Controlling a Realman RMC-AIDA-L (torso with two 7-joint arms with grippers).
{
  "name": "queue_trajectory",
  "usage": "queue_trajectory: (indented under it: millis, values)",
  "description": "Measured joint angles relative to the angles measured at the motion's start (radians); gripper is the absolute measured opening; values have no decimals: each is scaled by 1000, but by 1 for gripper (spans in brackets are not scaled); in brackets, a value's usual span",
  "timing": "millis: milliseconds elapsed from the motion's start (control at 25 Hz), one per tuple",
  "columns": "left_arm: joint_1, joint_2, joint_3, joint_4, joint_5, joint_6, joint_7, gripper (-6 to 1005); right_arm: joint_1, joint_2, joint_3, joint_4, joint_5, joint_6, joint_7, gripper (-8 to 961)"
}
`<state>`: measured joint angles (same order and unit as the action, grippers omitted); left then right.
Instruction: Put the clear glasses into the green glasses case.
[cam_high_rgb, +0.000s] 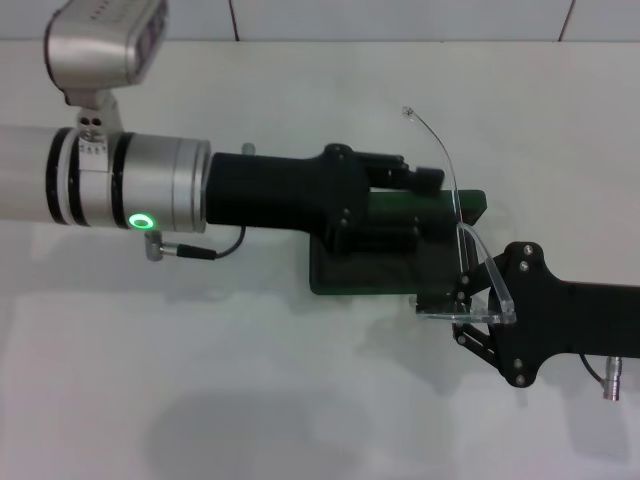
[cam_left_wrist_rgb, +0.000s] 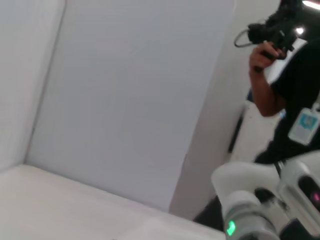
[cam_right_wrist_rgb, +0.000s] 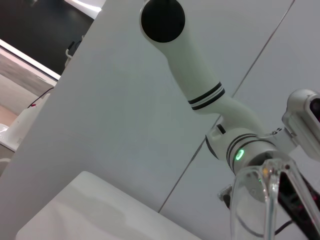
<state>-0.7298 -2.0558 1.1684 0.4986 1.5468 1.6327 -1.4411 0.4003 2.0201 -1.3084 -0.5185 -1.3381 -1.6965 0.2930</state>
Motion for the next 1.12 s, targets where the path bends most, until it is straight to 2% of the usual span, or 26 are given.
queue_trajectory:
  millis: [80,160,280,520,760,1120]
  values:
    - [3,-3,-23,0,-7,-2,-7,591,0,0,0,0,0,0,0,20]
    - [5,-16,-42,0,-13,0,-18,591,0,0,0,0,-1,0,0,20]
    - [0,-29,-37,-3,-16,1,-38,591,0,0,0,0,-2,0,0,20]
    - [-20,-31,-27,-24,-9,1,-111,591,4,0,0,0,-3,1,0,20]
    - [-32,-31,37,-24,-8,-4,-172,592,7,0,0,0,-3,3,0,21]
    - [-33,-32,69,-25,-8,-5,-199,592,8,0,0,0,-3,8,0,21]
